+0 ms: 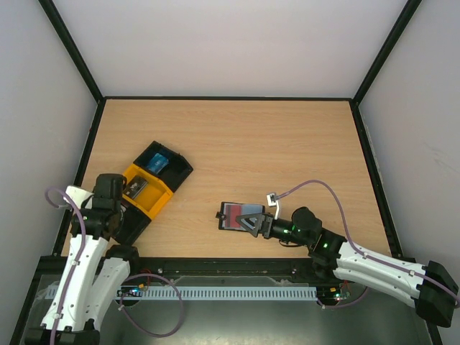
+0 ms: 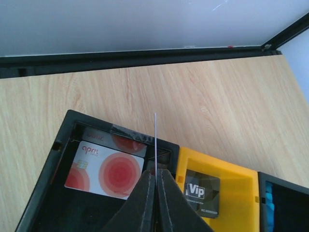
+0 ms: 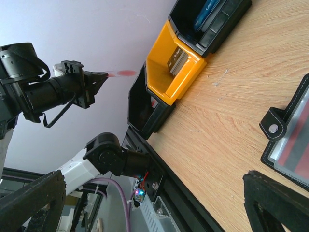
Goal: Take the credit cards out of the card holder
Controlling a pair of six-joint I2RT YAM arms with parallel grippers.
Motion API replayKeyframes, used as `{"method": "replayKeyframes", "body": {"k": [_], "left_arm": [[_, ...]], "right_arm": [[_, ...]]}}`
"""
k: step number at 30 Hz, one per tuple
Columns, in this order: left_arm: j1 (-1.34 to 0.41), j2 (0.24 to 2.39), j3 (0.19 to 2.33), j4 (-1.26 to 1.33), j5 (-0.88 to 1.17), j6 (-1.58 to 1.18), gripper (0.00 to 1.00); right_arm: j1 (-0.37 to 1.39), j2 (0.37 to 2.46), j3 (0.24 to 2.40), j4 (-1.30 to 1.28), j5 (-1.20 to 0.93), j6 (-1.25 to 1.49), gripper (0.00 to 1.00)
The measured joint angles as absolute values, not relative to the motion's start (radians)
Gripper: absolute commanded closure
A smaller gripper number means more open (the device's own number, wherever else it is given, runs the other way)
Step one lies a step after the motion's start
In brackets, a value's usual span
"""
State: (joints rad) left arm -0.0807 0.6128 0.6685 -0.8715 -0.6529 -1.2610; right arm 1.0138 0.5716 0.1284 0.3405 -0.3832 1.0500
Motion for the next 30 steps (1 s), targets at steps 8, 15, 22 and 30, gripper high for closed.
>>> {"method": "replayKeyframes", "body": {"k": [8, 15, 22, 30], "left_arm": [[-0.078, 0.641, 0.685, -0.937, -0.645, -1.275, 0.98], [-0.070, 0.629, 0.622, -0.875, -0.602, -1.250, 0.98], [-0.045, 0.668, 0.577, -0.804, -0.585, -1.237, 0.98], [-0.031, 0.703, 0.556, -0.765, -0.563, -1.234, 0.97]], "right_arm": [[1.014, 0.578, 0.131, 0.327, -0.382, 1.039, 0.02], [1.014, 0.582, 0.161, 0.311, -0.366, 1.032, 0.02], [1.014, 0.578, 0.161, 0.297, -0.351, 1.026, 0.02], [1.014, 0.584, 0.176, 0.253, -0.341, 0.985, 0.02]]}}
